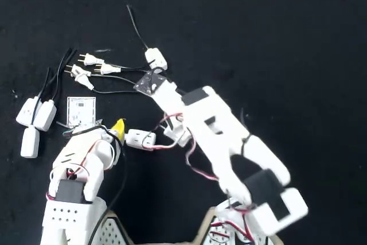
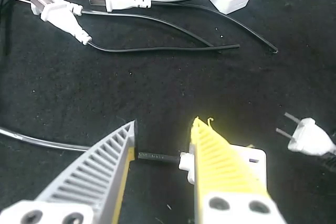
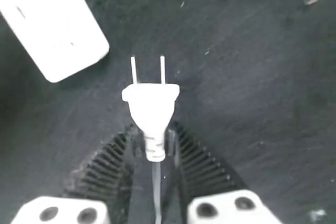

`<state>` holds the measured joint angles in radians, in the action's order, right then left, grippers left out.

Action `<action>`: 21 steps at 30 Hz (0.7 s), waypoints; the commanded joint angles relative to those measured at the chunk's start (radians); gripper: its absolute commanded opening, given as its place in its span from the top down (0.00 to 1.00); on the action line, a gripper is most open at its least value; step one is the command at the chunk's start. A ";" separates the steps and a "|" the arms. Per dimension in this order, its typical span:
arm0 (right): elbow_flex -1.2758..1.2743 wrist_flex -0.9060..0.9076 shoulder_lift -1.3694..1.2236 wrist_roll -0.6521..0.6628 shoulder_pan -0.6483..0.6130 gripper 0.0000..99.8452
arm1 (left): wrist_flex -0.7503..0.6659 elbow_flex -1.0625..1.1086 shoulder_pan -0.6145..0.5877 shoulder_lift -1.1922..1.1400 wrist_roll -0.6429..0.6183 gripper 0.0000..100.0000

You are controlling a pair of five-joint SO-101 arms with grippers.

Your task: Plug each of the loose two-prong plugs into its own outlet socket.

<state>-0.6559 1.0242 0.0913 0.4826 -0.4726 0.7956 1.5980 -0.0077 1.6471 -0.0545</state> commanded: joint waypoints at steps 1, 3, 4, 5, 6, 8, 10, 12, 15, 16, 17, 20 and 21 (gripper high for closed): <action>-0.050 -0.084 0.110 0.000 0.011 0.99 | 0.005 -0.062 -0.002 -0.003 0.005 0.82; -0.064 -0.092 0.140 -0.002 0.011 0.99 | 0.005 -0.064 -0.002 -0.003 0.005 0.82; -0.067 -0.097 0.159 -0.011 0.006 0.99 | 0.005 -0.065 -0.002 -0.003 0.005 0.82; -0.064 -0.097 0.177 -0.035 0.002 0.99 | 0.005 -0.067 -0.002 -0.002 0.003 0.82; -0.059 -0.101 0.196 -0.069 -0.014 0.99 | 0.005 -0.067 -0.002 0.005 0.003 0.82; -0.061 -0.130 0.232 -0.104 -0.055 0.99 | 0.006 -0.082 -0.002 0.005 0.002 0.82; -0.064 -0.161 0.254 -0.110 -0.109 0.99 | 0.021 -0.107 -0.002 0.005 -0.002 0.82; -0.070 -0.201 0.257 -0.112 -0.150 0.99 | 0.055 -0.147 -0.004 0.006 -0.005 0.82; -0.108 -0.304 0.252 -0.114 -0.186 0.99 | 0.117 -0.216 -0.012 0.006 -0.069 0.82; -0.125 -0.338 0.252 -0.123 -0.193 0.99 | 0.130 -0.232 -0.012 0.006 -0.084 0.82; -0.143 -0.373 0.255 -0.147 -0.199 0.99 | 0.133 -0.243 -0.012 0.006 -0.092 0.82; -0.182 -0.446 0.259 -0.222 -0.215 0.99 | 0.130 -0.245 -0.008 0.006 -0.094 0.82; -0.191 -0.460 0.259 -0.232 -0.221 0.99 | 0.130 -0.245 -0.005 0.006 -0.094 0.82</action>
<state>-0.8416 0.6345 0.3000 0.2938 -0.6659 0.9229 1.4185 -0.0077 1.6487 -0.1343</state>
